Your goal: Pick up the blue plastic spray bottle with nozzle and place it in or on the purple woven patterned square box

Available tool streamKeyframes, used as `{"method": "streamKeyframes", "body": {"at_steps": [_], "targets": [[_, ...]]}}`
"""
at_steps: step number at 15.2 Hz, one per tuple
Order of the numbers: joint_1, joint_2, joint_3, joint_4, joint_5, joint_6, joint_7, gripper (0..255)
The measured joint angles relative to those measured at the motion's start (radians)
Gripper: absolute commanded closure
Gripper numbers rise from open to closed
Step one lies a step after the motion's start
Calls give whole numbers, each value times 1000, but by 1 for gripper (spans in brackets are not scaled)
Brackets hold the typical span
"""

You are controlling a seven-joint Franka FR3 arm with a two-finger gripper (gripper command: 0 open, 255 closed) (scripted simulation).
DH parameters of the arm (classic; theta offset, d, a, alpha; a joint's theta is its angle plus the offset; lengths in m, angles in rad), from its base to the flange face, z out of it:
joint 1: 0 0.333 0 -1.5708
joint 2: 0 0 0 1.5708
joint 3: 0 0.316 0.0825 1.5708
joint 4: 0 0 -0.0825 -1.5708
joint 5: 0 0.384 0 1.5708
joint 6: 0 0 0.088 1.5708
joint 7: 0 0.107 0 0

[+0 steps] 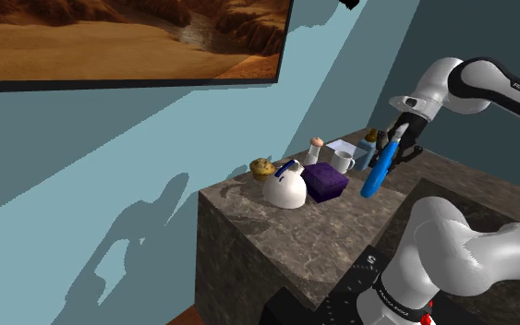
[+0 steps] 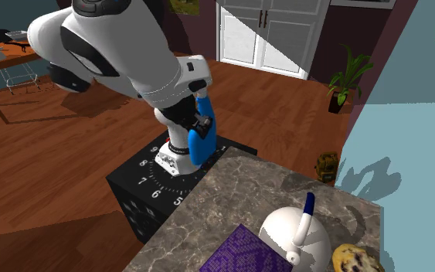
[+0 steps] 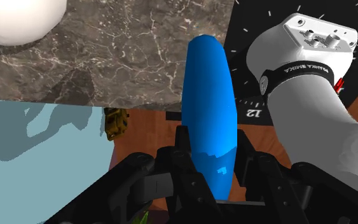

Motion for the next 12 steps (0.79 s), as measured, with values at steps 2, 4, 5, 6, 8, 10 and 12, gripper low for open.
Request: {"method": "streamKeyframes", "body": {"at_steps": [2, 4, 5, 6, 8, 10, 12], "targets": [[37, 35, -23, 45, -6, 8, -9, 255], [87, 79, -60, 105, -17, 17, -25, 255], [121, 108, -88, 139, -25, 29, -34, 255], [152, 131, -112, 164, -31, 42, -41, 255], [218, 178, -164, 234, -40, 54, -59, 255], [285, 220, -219, 304, -49, 64, -79, 255], [360, 258, -280, 379, -57, 71, -99, 255]]}}
